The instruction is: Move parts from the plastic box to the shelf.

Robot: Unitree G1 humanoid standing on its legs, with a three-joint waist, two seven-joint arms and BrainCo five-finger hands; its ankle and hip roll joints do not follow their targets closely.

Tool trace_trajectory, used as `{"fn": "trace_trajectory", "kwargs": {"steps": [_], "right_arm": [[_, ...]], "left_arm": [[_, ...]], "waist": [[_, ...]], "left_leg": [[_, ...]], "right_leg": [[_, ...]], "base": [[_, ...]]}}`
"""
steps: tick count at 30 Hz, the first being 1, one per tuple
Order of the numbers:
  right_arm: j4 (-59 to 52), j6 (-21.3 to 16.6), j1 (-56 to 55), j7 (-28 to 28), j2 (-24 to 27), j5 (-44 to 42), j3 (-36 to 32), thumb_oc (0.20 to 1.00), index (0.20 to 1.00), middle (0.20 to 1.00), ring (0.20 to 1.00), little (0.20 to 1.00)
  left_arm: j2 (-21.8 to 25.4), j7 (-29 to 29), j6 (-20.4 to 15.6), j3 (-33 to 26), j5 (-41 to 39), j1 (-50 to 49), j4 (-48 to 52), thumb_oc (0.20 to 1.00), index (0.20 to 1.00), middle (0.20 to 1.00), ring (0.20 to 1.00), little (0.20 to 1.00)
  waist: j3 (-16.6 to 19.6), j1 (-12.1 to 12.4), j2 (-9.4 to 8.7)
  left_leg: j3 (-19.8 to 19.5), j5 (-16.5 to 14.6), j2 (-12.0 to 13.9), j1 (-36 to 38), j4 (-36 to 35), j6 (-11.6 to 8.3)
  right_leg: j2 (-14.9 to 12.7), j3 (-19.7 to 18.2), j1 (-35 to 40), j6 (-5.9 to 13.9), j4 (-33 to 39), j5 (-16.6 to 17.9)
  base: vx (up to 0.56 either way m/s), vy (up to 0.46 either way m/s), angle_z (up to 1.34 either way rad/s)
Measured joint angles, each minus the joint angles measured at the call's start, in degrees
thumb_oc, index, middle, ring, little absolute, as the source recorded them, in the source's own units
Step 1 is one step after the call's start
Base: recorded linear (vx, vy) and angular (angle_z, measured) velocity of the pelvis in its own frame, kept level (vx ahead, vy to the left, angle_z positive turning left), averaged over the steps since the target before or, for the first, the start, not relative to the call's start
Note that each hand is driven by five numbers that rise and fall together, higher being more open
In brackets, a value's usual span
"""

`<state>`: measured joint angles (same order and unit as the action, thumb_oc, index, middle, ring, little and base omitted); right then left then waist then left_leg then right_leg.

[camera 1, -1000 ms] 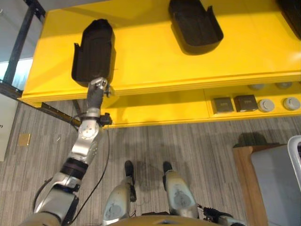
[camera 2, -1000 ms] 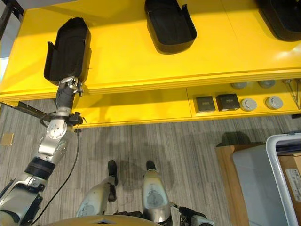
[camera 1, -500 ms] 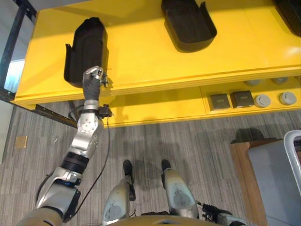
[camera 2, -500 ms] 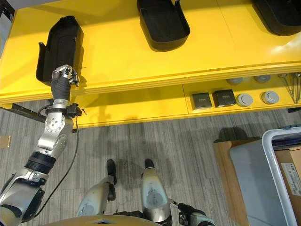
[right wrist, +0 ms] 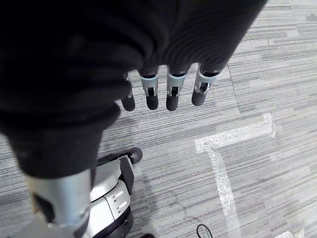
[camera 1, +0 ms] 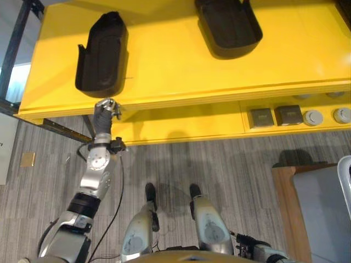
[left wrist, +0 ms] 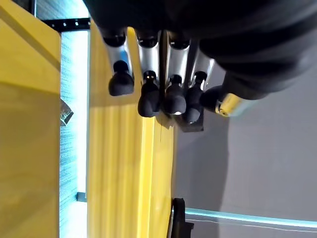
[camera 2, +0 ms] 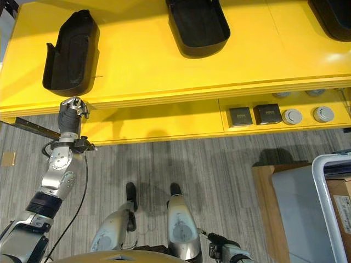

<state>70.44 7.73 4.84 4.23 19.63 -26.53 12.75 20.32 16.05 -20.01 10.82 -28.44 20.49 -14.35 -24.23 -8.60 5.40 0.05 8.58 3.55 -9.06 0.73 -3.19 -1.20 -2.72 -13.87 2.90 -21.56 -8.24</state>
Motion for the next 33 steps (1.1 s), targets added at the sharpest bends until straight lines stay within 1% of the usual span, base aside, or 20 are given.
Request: {"fn": "trace_trajectory", "kwargs": {"steps": [2,5,8,13,15,19,22,24,26,29,31,32,33], "right_arm": [[0.00,0.00,0.00,0.00,0.13,0.00,0.00,1.000,1.000,1.000,1.000,1.000],[0.03,0.02,-0.01,0.06,0.76,-0.01,0.01,1.000,1.000,1.000,1.000,1.000],[0.02,0.02,0.00,0.06,1.07,-0.01,0.01,1.000,1.000,1.000,1.000,1.000],[0.02,0.07,0.00,0.10,1.31,0.00,-0.01,1.000,1.000,1.000,1.000,1.000],[-0.01,0.09,0.01,0.11,1.31,0.00,0.00,1.000,1.000,1.000,1.000,1.000],[-0.02,0.47,0.02,0.11,1.32,0.04,-0.01,1.000,1.000,1.000,1.000,1.000],[-0.03,0.87,0.12,0.22,1.55,0.09,-0.03,1.000,1.000,1.000,1.000,1.000],[-0.02,1.03,0.12,0.23,1.76,0.70,-0.02,1.000,1.000,1.000,1.000,1.000],[-0.04,1.01,0.36,0.31,2.12,1.84,0.00,1.000,1.000,1.000,1.000,1.000],[-0.03,1.04,0.43,0.49,2.29,2.19,0.03,1.000,1.000,1.000,1.000,1.000],[-0.03,1.00,0.52,0.54,2.50,2.18,0.08,1.000,1.000,1.000,1.000,1.000],[-0.03,0.96,1.19,0.58,2.75,2.18,0.09,1.000,1.000,1.000,1.000,1.000],[-0.03,0.96,1.23,0.59,2.86,2.18,0.12,1.000,1.000,1.000,1.000,1.000]], "left_arm": [[0.03,0.05,-0.01,-0.21,0.01,0.28,0.01,0.200,0.200,0.200,0.200,0.200],[0.83,0.71,-0.65,-1.89,0.07,2.13,0.01,0.200,0.200,0.200,0.200,0.200],[1.71,1.01,-1.24,-2.37,0.06,3.86,0.14,0.200,0.200,0.200,0.200,0.200],[2.30,1.14,-1.27,-3.52,0.01,6.63,0.14,0.200,0.200,0.200,0.200,0.200],[2.35,1.26,-1.26,-4.26,0.01,6.90,0.13,0.200,0.200,0.200,0.200,0.200],[3.35,2.43,-1.38,-4.39,0.00,7.14,-1.88,0.200,0.200,0.200,0.200,0.200],[3.88,2.78,-2.41,-4.63,0.01,8.85,-5.76,0.200,0.200,0.200,0.200,0.200],[4.20,3.15,-2.59,-4.71,0.01,9.66,-6.91,0.200,0.200,0.200,0.200,0.200],[4.76,3.67,-3.29,-6.10,0.01,10.03,-7.21,0.200,0.200,0.200,0.200,0.200],[6.06,4.18,-4.27,-6.28,0.01,12.83,-9.26,0.200,0.200,0.200,0.200,0.200],[6.35,4.87,-4.45,-6.28,-0.02,14.04,-9.52,0.200,0.200,0.200,0.200,0.200],[7.03,5.11,-5.03,-6.29,-0.05,16.01,-9.54,0.200,0.200,0.200,0.200,0.200],[7.05,5.21,-4.90,-6.29,-0.07,16.39,-9.54,0.200,0.200,0.200,0.200,0.200]], "waist": [[-0.02,0.05,0.04],[-0.16,-0.46,0.16],[-0.57,-0.80,0.40],[-0.59,-1.01,0.36],[-0.59,-1.03,0.36],[-0.60,-1.01,0.36],[-0.68,-1.04,0.22],[-0.71,-1.11,0.17],[-0.85,-1.41,0.03],[-2.18,-2.05,-0.34],[-2.26,-2.15,-0.39],[-3.29,-2.22,-0.46],[-3.41,-2.23,-0.46]], "left_leg": [[0.02,-0.01,0.00,0.00,-0.01,0.01],[0.07,-0.01,0.02,-0.34,-0.03,0.02],[0.09,-0.09,0.04,-0.45,-0.03,-0.09],[0.16,0.05,0.03,-0.79,0.01,0.01],[0.16,0.30,0.01,-0.79,0.02,-0.37],[0.18,0.38,0.01,-0.77,0.02,-0.48],[0.42,0.27,0.06,-0.82,0.00,-0.46],[0.82,0.01,0.12,-0.92,-0.02,-0.08],[1.62,0.06,0.17,-1.96,0.08,0.03],[1.60,0.06,0.23,-2.32,0.08,-0.18],[1.62,0.13,0.20,-3.24,0.10,-0.21],[1.59,0.60,0.21,-3.98,0.08,-0.18],[1.58,0.78,0.20,-4.04,0.05,-0.01]], "right_leg": [[-0.04,-0.02,-0.01,0.01,-0.02,-0.01],[-0.16,-0.08,-0.44,0.01,-0.29,0.00],[-0.15,-0.11,-0.59,0.03,-0.30,0.07],[-0.10,-0.10,-0.93,0.10,-0.14,0.17],[-0.10,-0.09,-0.90,0.11,-0.03,0.19],[-0.10,-0.09,-0.73,0.13,0.35,0.23],[-0.09,-0.39,-0.93,0.22,0.41,0.31],[-0.09,-0.66,-1.18,0.27,0.41,0.47],[0.01,-1.35,-2.42,0.44,0.40,1.07],[0.04,-1.39,-2.72,0.48,0.54,1.45],[0.05,-1.52,-3.72,0.54,0.52,1.70],[0.12,-1.50,-4.39,0.65,0.66,2.17],[0.12,-1.51,-4.42,0.68,0.73,2.25]], "base": [[0.00,0.000,0.00],[0.00,0.000,0.00],[0.00,0.000,0.00],[0.00,0.000,0.00],[0.00,0.000,0.00],[0.00,0.009,0.00],[0.00,0.026,-0.04],[-0.02,0.023,-0.12],[-0.02,0.027,-0.16],[-0.03,0.007,0.00],[-0.06,0.005,-0.02],[-0.05,0.000,-0.01],[-0.04,-0.002,0.00]]}}
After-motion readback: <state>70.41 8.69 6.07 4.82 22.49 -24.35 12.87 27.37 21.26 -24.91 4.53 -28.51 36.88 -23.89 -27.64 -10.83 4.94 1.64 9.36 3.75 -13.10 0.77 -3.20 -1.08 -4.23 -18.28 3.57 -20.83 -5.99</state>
